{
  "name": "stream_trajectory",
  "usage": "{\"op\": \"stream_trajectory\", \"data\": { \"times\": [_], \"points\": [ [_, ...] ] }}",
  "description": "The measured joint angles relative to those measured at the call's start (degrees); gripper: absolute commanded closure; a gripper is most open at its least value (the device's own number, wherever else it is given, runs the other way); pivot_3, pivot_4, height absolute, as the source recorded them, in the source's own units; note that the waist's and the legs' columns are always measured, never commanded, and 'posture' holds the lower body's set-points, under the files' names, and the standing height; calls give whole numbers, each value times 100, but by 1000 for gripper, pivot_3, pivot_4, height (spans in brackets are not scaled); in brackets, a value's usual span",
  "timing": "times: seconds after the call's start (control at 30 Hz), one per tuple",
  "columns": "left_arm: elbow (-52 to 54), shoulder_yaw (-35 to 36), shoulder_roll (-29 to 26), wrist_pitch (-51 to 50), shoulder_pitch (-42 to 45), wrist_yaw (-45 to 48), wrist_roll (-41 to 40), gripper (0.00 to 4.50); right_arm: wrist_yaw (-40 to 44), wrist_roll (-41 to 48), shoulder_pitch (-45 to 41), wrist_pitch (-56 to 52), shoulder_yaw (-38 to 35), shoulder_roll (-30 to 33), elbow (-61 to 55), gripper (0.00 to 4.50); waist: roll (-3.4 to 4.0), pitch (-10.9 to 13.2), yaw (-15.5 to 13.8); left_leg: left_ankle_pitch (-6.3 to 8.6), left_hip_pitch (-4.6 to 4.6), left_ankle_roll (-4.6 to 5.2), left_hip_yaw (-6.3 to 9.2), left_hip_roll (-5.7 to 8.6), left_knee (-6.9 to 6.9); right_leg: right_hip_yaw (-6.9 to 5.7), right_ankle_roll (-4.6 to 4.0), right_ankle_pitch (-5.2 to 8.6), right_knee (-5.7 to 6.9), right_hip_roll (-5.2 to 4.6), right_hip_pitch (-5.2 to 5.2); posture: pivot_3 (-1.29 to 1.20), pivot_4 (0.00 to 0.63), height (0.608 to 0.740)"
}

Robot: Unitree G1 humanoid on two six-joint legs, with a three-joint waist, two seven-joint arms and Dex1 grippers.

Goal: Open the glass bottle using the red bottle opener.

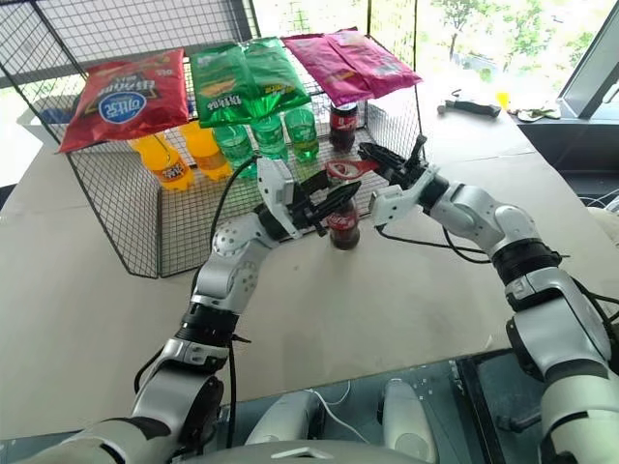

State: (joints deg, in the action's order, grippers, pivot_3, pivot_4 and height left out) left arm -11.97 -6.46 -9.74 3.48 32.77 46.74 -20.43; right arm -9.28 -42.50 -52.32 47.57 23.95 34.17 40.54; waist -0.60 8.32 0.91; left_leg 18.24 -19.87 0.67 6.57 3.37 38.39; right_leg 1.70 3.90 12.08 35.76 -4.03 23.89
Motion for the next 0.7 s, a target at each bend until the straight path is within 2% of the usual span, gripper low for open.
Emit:
{"op": "stream_trajectory", "data": {
  "times": [0.33, 0.7],
  "points": [
    [-567, -25, 231, 321, 255, 28, 113, 3164, -400, -452, -53, -107, 10, 155, 135, 4500, -1, -1, -31, -1, 1, 1, 4, 7, 11, -2, 1, -1, 4, -2, -10, 0, 150, 740],
    [-518, -15, 222, 355, 178, 35, 115, 3181, -1402, -1608, -708, -208, 433, 542, 20, 4500, 6, -4, -36, -2, 3, 3, 3, 10, 14, 5, 1, -1, 8, -4, -11, 0, 150, 740]
  ]
}}
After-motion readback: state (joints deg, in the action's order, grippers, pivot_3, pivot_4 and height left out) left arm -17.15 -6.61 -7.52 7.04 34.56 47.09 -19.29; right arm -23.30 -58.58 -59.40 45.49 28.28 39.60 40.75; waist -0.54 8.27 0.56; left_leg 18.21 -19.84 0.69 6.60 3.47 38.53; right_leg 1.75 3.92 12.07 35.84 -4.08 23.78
